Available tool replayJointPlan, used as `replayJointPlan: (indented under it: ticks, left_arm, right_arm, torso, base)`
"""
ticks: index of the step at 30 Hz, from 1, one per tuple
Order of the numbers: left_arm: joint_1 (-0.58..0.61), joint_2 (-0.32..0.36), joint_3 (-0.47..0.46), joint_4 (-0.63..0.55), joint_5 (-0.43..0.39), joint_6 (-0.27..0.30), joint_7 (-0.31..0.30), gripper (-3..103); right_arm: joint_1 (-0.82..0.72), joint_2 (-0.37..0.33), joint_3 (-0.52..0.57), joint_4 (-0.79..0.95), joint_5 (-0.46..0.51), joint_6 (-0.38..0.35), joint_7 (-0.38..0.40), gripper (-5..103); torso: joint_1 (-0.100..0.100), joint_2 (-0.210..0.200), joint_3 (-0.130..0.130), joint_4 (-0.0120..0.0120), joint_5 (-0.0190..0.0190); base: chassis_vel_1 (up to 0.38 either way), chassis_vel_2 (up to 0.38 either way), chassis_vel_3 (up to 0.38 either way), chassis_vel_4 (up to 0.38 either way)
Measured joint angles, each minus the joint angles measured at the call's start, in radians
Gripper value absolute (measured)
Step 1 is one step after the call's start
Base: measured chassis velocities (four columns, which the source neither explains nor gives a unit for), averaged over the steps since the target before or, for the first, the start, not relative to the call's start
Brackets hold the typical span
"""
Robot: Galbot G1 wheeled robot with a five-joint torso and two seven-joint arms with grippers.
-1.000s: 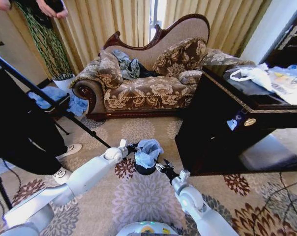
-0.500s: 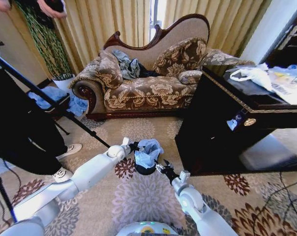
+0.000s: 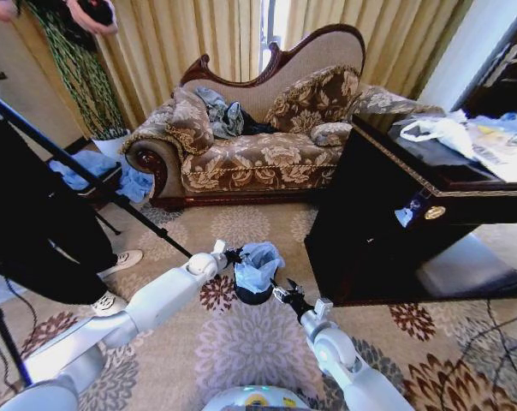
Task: Place a garbage bag over the trash bin.
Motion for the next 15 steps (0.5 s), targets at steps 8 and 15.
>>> replayJointPlan:
  ticks: [8, 15]
  left_arm:
    - [-0.011, -0.011, 0.007, 0.043, 0.031, -0.024, 0.014, 4]
    - [-0.009, 0.000, -0.012, 0.034, 0.034, -0.030, 0.014, 0]
  right_arm:
    - [-0.010, 0.000, 0.000, 0.001, -0.002, 0.006, -0.002, 74]
    - [-0.014, 0.000, 0.000, 0.005, -0.003, 0.009, -0.008, 74]
  torso:
    - [0.000, 0.000, 0.000, 0.0000, 0.0000]
    - [0.000, 0.000, 0.000, -0.0002, 0.0000]
  base:
    - [0.000, 0.000, 0.000, 0.000]
    - [0.000, 0.000, 0.000, 0.000]
